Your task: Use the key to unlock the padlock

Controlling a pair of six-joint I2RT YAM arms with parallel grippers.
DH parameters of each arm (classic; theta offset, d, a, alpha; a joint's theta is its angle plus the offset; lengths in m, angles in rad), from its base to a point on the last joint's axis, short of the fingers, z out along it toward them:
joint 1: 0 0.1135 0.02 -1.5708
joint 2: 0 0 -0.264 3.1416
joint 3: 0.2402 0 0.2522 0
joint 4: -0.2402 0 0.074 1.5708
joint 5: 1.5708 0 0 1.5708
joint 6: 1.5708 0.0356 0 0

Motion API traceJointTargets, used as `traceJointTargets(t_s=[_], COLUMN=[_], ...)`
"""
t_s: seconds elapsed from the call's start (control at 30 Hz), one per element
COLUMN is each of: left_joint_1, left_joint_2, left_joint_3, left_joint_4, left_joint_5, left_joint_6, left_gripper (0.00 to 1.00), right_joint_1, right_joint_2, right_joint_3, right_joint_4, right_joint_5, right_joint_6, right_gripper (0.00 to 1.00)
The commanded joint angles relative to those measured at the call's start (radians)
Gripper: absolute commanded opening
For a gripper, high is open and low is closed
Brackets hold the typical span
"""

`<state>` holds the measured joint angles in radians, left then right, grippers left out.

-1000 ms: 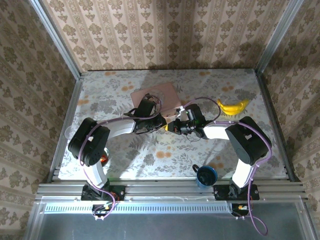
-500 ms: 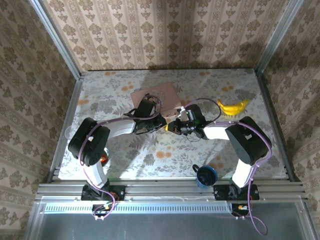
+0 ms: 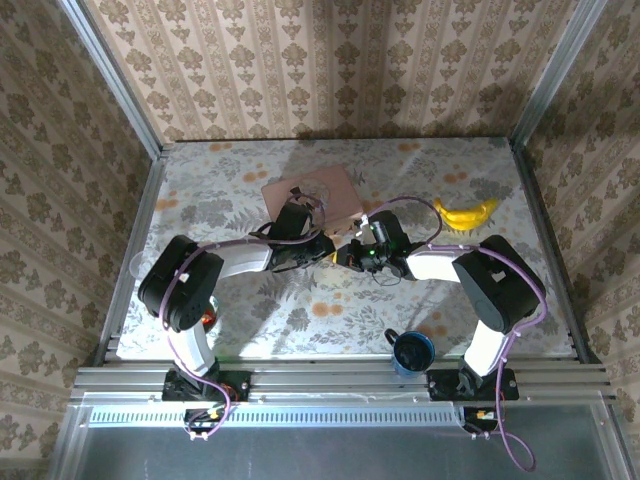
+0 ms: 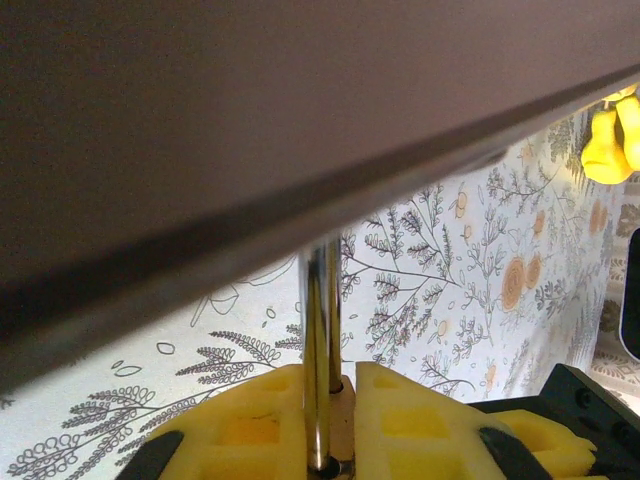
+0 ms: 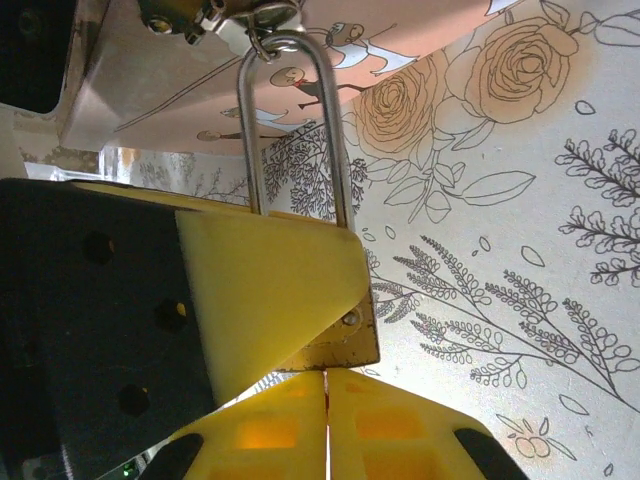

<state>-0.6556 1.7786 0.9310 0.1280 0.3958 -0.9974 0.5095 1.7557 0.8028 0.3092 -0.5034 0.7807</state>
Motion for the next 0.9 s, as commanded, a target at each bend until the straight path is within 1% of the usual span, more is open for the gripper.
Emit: traceJointTargets(t_s=[0.0,0.5,0.67,0.77,0.87], left_joint_1=[-0.029,-0.027,-0.027,-0.02,-0.012], left_joint_2=[0.007,-0.034,-0.068,-0.117,-0.183], left_joint_3=[-0.033,-0.038,-0.039,-0.026,-0.006], left_joint_4=[-0.074,-0.129,-0.169,-0.224,-0.292], left_joint_5=[0.109,0.068,0.037,0.008,-0.031], left_joint_6=[-0.024,-0.009,0.005,0.037,0.078], left_gripper=[0.15,0.28,0.42,0.52,0.65], right_joint_1=[-0.019,-0.008,-0.008,-0.008,-0.008], right_joint_2=[0.026,-0.015,-0.02,-0.046,-0.078], right_joint_3=[0.01,0.037,0.048,0.053,0.067], right_joint_4=[-0.065,-0.138,-0.141,-0.161,-0.207], right_joint_5=[0.167,0.252,0.247,0.253,0.271], right_joint_6=[-0.028,-0.066,-0.095,-0.15,-0.216], right_gripper=[0.1,0.12,0.13,0.18,0.24])
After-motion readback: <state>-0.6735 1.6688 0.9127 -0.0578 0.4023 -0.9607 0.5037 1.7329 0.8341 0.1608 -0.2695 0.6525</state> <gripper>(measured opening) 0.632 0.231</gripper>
